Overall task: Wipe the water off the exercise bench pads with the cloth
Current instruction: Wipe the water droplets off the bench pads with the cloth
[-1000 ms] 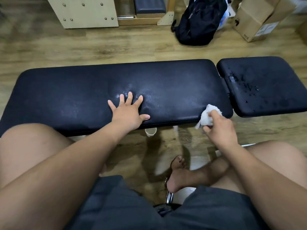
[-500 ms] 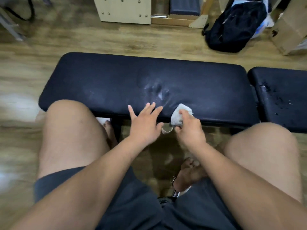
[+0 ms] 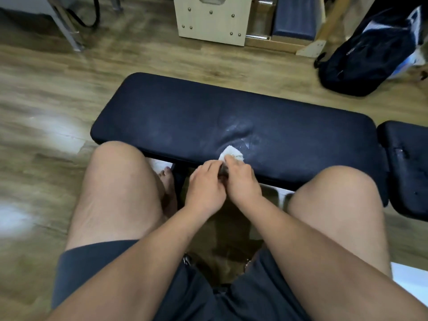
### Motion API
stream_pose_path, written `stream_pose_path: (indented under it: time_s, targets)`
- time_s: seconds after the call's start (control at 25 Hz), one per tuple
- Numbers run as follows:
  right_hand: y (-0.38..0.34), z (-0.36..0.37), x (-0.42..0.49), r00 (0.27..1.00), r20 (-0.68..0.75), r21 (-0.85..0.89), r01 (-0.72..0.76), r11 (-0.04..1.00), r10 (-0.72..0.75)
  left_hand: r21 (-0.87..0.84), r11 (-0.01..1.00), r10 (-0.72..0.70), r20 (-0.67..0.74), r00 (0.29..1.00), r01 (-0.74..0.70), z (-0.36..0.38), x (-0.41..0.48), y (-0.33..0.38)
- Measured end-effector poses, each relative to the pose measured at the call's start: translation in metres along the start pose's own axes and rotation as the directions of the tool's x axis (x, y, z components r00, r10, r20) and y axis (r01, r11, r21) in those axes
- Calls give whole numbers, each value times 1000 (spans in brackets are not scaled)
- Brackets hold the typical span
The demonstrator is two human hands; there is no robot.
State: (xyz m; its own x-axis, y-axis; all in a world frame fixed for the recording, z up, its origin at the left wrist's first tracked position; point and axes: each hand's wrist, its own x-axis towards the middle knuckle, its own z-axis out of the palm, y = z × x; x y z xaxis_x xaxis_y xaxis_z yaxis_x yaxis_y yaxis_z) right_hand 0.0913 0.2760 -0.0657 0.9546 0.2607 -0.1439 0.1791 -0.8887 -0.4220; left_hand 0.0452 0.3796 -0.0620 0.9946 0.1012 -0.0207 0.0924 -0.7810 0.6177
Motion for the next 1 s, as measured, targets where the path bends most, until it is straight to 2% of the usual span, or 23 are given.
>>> stream_pose_path:
  time_s: [0.08, 0.16, 0.24, 0.32, 0.4, 0.52, 0.6, 0.8, 0.88, 0.92, 1.0]
  targets:
    - [0, -2, 0, 999, -10, 29, 45, 999, -45, -108, 992, -75, -27, 997, 72, 3, 3, 4]
    - [1, -11, 0, 1000, -12, 57, 23, 998, -22, -182, 974, -143, -34, 989, 135, 4, 9, 14]
    - [10, -26, -3, 996, -78, 57, -42, 997, 46, -185, 981, -64, -15, 998, 60, 5, 9, 22]
    - [35, -49, -5, 955, -233, 102, -165, 981, 185, 107, 988, 107, 25, 994, -109, 7, 8, 19]
    - [69, -69, -4, 891, -330, 146, -278, 949, 312, 385, 911, 115, 108, 987, -148, 6, 9, 10]
    - [106, -82, -4, 818, -299, 175, -460, 870, 492, 501, 851, 85, 163, 983, -156, 3, 14, 4]
    - [110, -79, -2, 803, -282, 125, -511, 850, 524, 523, 832, 122, 151, 981, -184, 0, 17, 4]
    - [70, -60, 25, 860, -284, 29, -435, 900, 424, 467, 854, 192, 130, 973, -230, -2, 18, -12]
    - [30, -43, 39, 940, -220, -15, -271, 962, 262, 370, 903, 219, 41, 975, -219, -6, 24, -18]
    - [9, -34, 44, 978, -154, -31, -145, 989, 138, 336, 921, 213, -14, 977, -196, -11, 28, -21]
    - [-21, -22, 56, 993, 21, -44, 120, 992, -119, 329, 935, 177, -94, 980, -137, -21, 37, -28]
